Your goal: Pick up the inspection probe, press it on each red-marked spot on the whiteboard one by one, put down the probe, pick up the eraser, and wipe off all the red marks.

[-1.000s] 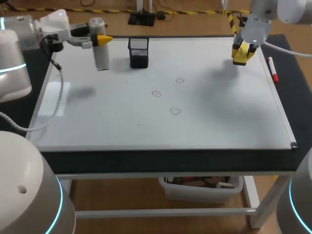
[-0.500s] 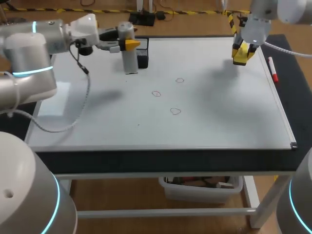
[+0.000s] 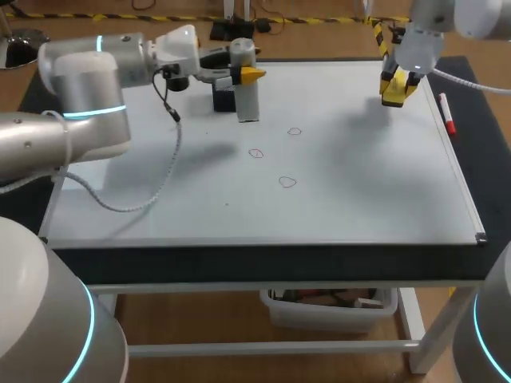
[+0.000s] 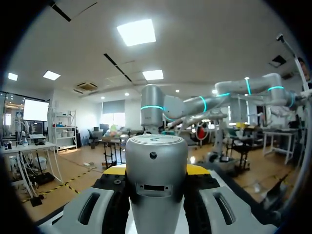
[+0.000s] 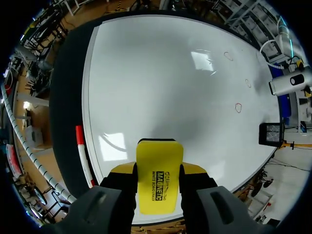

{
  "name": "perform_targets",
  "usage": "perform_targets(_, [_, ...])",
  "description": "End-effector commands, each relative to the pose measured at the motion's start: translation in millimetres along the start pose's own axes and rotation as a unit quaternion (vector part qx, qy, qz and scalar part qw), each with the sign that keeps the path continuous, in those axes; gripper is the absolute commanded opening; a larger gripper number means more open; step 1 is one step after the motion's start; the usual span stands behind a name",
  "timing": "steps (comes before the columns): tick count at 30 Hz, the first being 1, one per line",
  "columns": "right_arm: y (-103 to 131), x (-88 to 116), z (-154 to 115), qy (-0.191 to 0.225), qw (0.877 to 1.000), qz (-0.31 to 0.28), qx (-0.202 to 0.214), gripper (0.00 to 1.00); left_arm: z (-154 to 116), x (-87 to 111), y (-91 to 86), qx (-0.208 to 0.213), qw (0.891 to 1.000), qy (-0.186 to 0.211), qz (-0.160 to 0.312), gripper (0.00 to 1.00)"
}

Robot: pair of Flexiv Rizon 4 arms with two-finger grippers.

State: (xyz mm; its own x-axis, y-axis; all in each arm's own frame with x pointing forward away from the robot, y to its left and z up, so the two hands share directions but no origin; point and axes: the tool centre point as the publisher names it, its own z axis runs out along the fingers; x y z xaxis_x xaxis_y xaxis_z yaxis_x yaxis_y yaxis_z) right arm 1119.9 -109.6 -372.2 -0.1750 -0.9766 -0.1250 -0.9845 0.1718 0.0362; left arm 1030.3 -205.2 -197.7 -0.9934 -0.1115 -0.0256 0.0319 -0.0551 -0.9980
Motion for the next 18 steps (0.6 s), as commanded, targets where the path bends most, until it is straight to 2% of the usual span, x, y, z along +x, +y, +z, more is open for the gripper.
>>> perform_targets(1, [-0.5,0.4,-1.2,0.001,1.0,-0.001,0.0,0.0,23.5,-13.4,8.6,0.003,1.0,0.013,-0.001,0.0])
perform_targets(9, [-0.5,0.4,-1.2,0.001,1.0,-0.001,0.0,0.0,44.5,-18.3,17.9,-0.009,1.0,0.016,-0.004,0.0])
perform_targets(14, [-0.5,0.4,-1.2,0.001,1.0,-0.001,0.0,0.0,40.0,-8.2,29.5,-0.003,1.0,0.0,-0.018,0.0])
perform_targets(18, [-0.5,0.4,-1.2,0.001,1.0,-0.001,0.0,0.0,37.1,4.7,31.6,-0.004,1.0,-0.007,-0.021,0.0])
